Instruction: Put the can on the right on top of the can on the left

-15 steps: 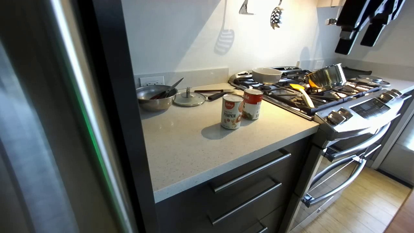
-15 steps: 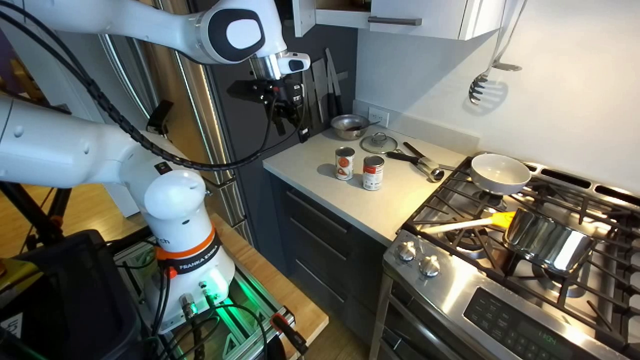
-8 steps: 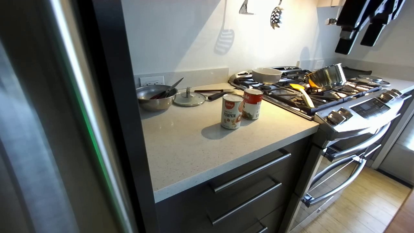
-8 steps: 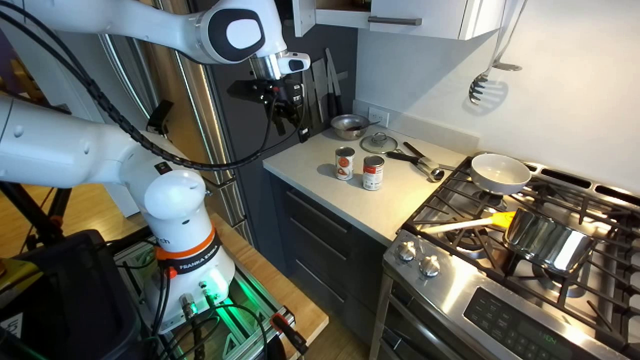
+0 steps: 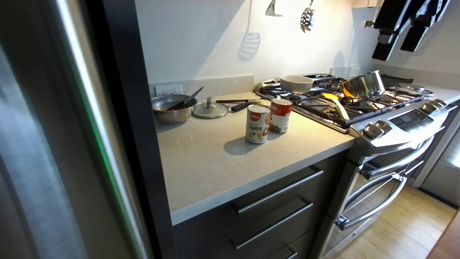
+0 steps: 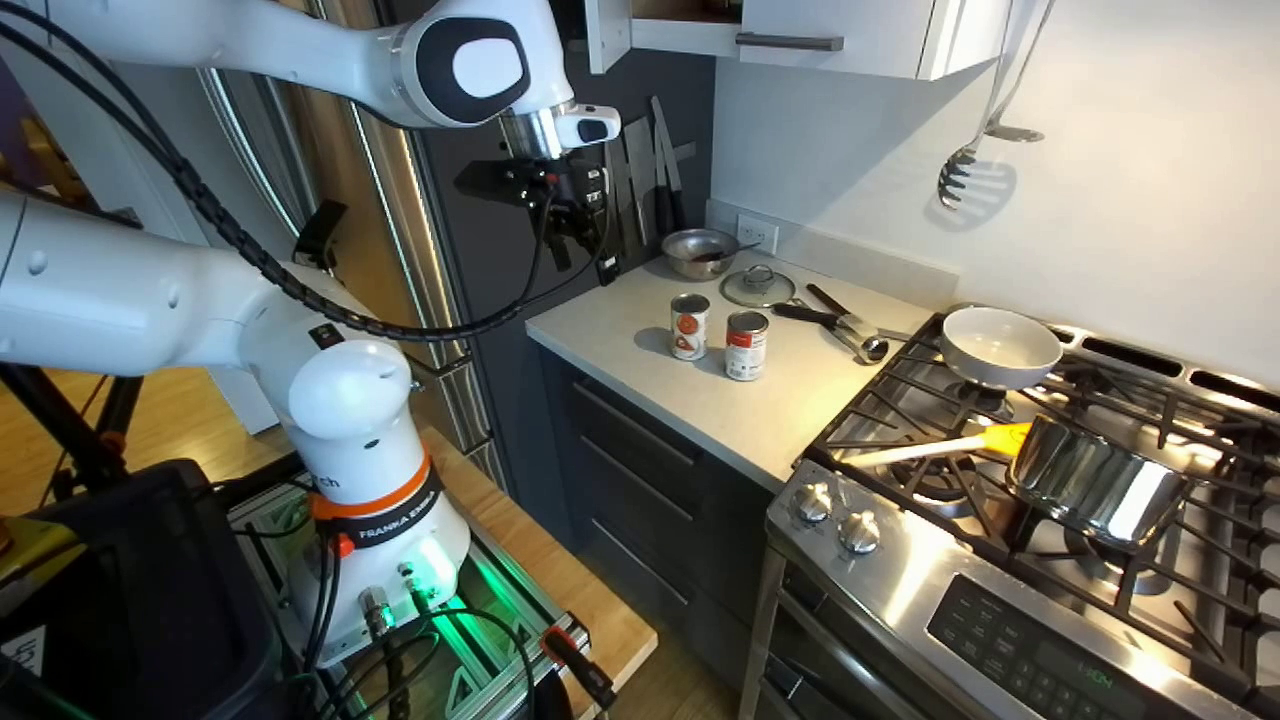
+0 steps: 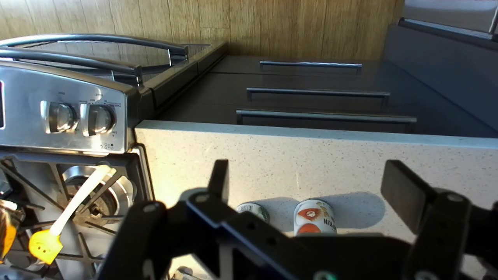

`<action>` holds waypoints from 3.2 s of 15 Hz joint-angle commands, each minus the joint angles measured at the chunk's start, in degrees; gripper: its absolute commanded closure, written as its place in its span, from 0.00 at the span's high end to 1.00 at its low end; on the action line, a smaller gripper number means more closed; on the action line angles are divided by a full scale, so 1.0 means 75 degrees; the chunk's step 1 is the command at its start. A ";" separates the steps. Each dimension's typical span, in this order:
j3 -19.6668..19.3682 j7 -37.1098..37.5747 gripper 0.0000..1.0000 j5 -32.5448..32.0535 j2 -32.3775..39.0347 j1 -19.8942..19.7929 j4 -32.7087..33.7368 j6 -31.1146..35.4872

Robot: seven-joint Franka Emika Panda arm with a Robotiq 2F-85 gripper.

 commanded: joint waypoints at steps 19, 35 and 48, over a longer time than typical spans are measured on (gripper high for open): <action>-0.0051 0.0041 1.00 -0.0045 0.0005 0.0058 0.0018 -0.0027; -0.0774 -0.1268 1.00 -0.0854 0.3403 -0.0305 0.1719 0.0700; -0.1029 -0.1618 1.00 -0.0394 0.3784 -0.0166 0.1885 0.1136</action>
